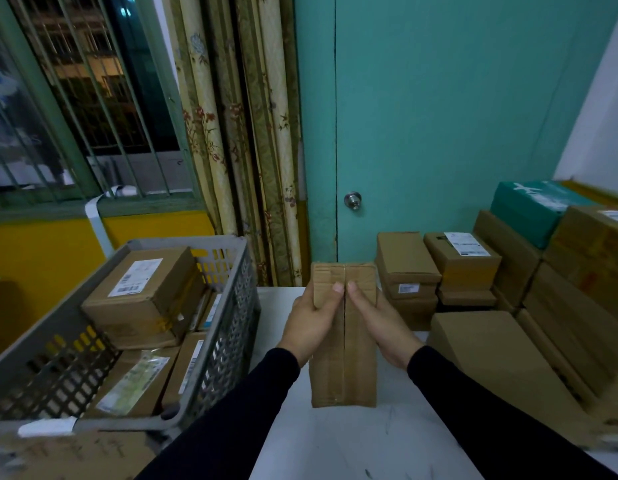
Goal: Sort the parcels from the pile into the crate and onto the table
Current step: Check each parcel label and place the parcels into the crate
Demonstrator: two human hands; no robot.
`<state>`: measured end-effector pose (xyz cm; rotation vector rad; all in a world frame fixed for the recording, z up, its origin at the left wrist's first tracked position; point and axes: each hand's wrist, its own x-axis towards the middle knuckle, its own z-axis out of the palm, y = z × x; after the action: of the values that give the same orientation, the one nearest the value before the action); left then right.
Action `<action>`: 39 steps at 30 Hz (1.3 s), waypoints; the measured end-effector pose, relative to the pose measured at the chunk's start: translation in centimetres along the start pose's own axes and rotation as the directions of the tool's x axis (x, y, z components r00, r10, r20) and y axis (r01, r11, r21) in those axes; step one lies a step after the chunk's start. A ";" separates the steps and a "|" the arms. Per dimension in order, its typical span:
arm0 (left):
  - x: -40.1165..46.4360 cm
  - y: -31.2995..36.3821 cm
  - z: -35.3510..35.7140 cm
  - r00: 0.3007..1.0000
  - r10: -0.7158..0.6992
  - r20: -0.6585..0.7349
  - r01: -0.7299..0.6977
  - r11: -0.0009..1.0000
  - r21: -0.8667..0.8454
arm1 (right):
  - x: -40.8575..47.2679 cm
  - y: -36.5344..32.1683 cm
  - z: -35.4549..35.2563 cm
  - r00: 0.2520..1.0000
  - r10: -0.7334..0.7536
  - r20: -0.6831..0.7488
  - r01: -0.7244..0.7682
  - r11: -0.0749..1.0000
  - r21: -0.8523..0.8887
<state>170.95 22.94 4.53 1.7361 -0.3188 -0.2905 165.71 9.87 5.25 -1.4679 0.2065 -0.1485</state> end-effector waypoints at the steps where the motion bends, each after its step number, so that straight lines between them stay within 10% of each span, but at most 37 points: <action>1: 0.0 0.0 0.0 1.000 0.013 -0.005 -0.013 1.000 0.005 | -0.1 -0.2 0.0 1.000 0.001 -0.002 -0.001 1.000 -0.017; 10: 0.0 0.0 -1.1 0.997 0.049 0.061 -0.062 0.971 0.230 | 0.7 -0.2 -1.4 0.987 0.162 -0.003 -0.159 0.972 0.175; 16: 0.0 1.0 -2.2 0.931 0.158 0.329 -0.364 0.448 0.816 | 1.6 0.4 -3.0 0.952 0.290 0.097 -0.305 0.915 0.264; 21: 0.8 0.2 -2.5 0.907 0.110 0.407 -0.414 0.411 0.812 | 2.0 1.2 -3.3 0.947 0.321 0.002 -0.317 0.936 0.152; 27: 0.1 0.4 -1.9 0.930 0.076 0.359 -0.329 0.605 0.725 | 2.5 2.5 -3.1 0.932 0.319 -0.174 -0.289 0.941 0.176; 34: -0.3 1.3 -2.4 0.972 -0.016 -0.236 0.062 0.980 0.189 | 2.5 1.4 -3.0 0.920 0.196 -0.339 -0.070 0.933 0.352; 39: -0.3 2.5 -1.3 0.926 -0.378 0.009 0.353 0.855 -0.380 | 2.0 1.0 -0.5 0.965 0.144 -0.219 -0.025 0.883 0.469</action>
<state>171.06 23.80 7.27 1.4092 0.1212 -0.5341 167.53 9.05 4.09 -0.9561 0.4100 -0.2905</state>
